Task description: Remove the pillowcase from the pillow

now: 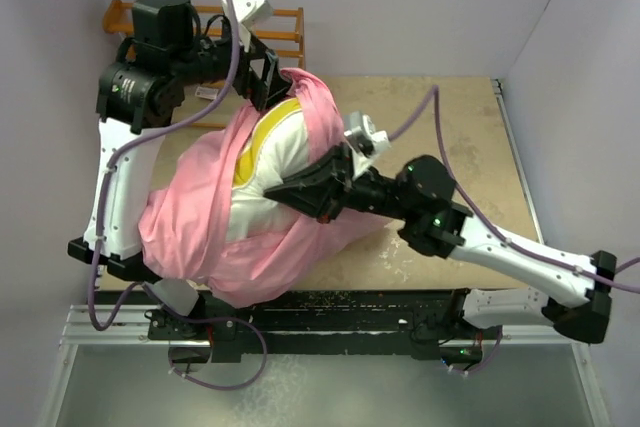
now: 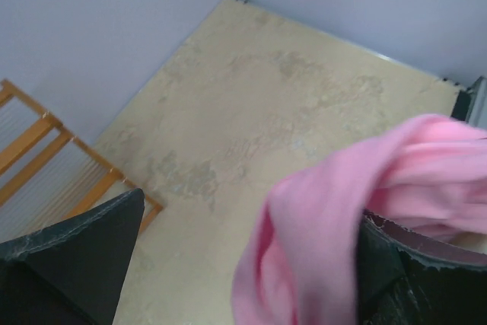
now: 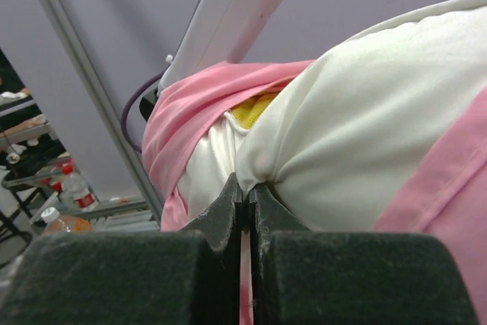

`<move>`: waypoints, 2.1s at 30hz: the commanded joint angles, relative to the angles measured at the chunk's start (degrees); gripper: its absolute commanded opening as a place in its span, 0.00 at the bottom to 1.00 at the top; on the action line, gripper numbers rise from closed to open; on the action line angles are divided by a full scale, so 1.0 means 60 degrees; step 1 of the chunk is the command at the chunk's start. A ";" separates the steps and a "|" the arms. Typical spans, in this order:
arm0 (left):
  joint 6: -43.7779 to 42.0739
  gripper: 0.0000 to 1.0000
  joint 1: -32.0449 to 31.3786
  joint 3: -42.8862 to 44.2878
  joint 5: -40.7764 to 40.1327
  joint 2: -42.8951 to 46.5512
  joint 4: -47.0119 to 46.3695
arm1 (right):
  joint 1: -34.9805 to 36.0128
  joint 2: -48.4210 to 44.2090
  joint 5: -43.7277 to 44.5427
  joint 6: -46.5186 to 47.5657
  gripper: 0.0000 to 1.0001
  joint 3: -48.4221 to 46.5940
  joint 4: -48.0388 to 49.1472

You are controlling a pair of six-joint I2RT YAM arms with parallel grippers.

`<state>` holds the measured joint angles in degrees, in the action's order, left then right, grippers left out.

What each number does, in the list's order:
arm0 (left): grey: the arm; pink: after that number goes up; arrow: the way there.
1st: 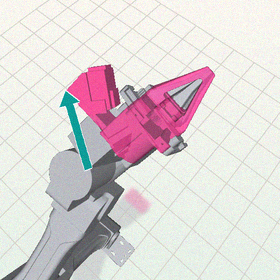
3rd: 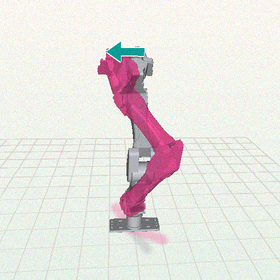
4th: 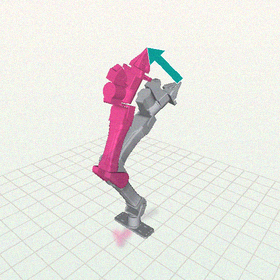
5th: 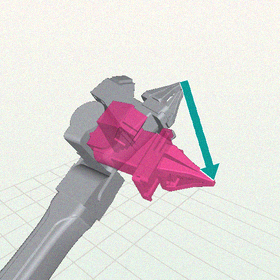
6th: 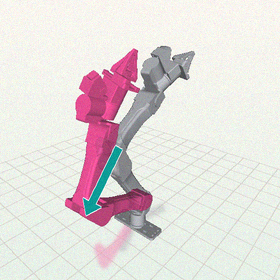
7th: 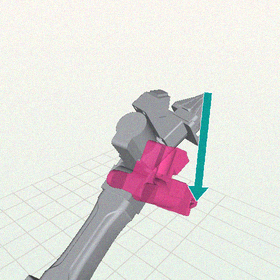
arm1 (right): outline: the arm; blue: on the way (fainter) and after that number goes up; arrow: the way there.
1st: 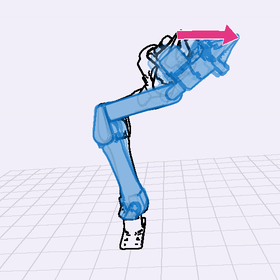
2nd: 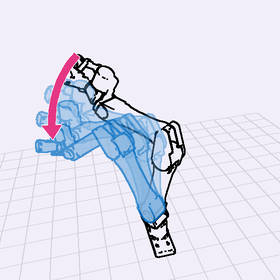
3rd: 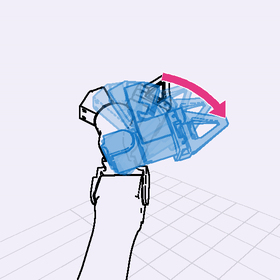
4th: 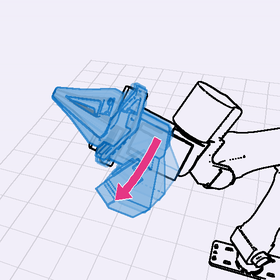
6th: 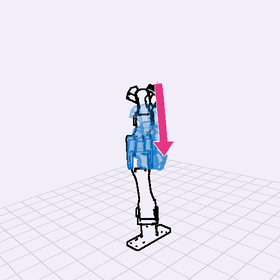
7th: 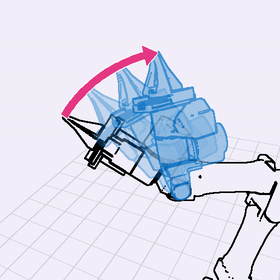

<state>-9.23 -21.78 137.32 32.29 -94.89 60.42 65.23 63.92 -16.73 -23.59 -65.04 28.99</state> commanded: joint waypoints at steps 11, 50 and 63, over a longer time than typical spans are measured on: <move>0.0359 0.99 0.0083 0.0355 0.2021 0.1034 -0.0807 | -0.0269 0.3754 -0.3850 -0.1321 0.00 -0.4533 0.0150; -0.2357 0.99 0.0743 -0.2255 -0.5961 0.3563 -0.4194 | -0.0736 0.0710 0.5979 0.1701 0.00 -0.3077 -0.1951; -0.1003 1.00 0.0730 0.0078 -0.1330 0.2811 -0.1883 | -0.0735 0.2810 0.8538 0.3464 0.00 -0.5538 -0.1037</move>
<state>-16.91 -17.63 136.09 18.98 -77.47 48.31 61.06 80.75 28.01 -8.01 -90.28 10.59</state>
